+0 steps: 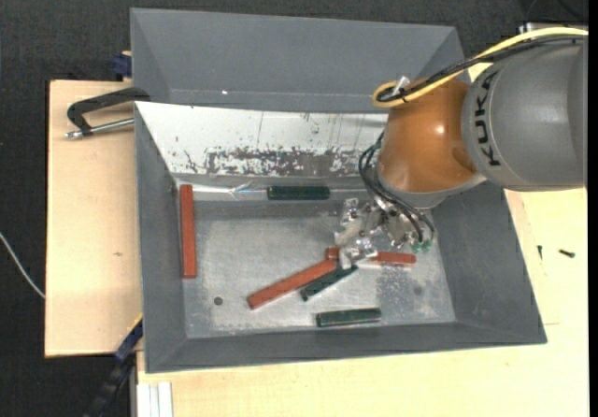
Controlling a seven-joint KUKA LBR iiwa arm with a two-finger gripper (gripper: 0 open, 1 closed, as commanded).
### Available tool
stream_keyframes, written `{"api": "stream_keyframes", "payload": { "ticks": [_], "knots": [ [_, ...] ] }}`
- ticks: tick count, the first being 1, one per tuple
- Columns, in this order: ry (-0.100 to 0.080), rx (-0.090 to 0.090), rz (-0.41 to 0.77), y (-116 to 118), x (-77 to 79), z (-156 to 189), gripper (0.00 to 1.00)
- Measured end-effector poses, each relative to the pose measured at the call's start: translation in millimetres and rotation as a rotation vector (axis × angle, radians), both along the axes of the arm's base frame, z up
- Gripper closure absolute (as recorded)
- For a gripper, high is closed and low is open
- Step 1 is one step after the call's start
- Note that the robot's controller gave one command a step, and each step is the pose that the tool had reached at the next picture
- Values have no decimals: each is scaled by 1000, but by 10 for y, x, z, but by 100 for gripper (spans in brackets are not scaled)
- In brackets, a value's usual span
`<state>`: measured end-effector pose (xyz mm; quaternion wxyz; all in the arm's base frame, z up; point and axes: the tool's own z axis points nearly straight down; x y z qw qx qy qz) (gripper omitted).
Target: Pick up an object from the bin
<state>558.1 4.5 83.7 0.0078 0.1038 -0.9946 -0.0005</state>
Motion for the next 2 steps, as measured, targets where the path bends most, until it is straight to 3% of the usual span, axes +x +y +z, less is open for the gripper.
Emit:
{"api": "stream_keyframes", "payload": {
  "ticks": [2],
  "knots": [
    [0, 0, -1, 0, 1, -1, 100]
  ]
}}
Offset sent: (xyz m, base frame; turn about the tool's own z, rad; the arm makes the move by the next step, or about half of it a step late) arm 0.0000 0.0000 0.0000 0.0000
